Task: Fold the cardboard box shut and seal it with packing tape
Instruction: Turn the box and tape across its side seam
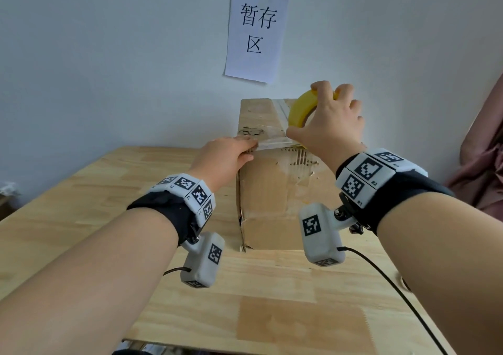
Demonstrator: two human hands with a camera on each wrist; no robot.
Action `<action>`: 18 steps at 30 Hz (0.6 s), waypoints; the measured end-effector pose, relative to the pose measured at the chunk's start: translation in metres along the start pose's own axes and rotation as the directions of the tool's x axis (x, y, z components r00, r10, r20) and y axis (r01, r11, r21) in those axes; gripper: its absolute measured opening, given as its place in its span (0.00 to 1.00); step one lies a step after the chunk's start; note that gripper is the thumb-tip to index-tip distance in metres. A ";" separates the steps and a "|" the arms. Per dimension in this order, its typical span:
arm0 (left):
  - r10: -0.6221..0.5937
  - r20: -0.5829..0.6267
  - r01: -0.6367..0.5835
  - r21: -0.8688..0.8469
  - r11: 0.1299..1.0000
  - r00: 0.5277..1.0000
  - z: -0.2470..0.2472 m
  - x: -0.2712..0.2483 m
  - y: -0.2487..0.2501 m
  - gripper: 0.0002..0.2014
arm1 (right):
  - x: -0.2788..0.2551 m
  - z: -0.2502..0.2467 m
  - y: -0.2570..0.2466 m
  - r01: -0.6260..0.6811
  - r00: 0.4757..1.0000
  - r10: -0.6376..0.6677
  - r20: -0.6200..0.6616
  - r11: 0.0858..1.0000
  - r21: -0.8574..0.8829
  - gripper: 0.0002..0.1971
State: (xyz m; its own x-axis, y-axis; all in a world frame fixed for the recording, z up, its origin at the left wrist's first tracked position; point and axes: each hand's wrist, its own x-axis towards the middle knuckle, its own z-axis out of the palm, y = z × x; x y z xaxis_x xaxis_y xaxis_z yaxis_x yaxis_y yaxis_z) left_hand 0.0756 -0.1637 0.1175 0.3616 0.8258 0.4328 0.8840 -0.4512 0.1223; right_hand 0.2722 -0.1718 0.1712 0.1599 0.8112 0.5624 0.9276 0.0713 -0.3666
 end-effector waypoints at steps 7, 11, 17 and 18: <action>-0.017 0.030 0.016 0.034 0.999 0.999 -0.006 0.006 0.009 0.16 | -0.009 0.003 0.005 0.010 0.998 -0.007 -0.068 0.999 0.042 0.47; -0.037 0.062 0.030 0.108 0.994 0.997 -0.005 0.011 0.024 0.13 | -0.010 -0.002 0.009 -0.013 0.998 0.018 -0.053 0.997 0.081 0.44; -0.007 0.039 0.000 0.178 0.984 0.999 -0.005 0.009 0.026 0.15 | -0.004 -0.006 0.015 -0.147 0.989 0.139 0.048 0.918 0.369 0.42; 0.007 0.031 -0.012 0.169 0.986 1.000 -0.004 0.008 0.025 0.16 | -0.005 -0.006 0.015 -0.171 0.985 0.157 0.068 0.900 0.400 0.44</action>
State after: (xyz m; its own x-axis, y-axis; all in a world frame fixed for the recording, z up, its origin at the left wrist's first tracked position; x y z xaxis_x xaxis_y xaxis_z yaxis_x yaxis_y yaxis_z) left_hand 0.0995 -0.1693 0.1274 0.3764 0.8328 0.4060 0.9171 -0.3971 -0.0355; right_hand 0.2878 -0.1777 0.1673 0.2801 0.8501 0.4459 0.6730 0.1573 -0.7227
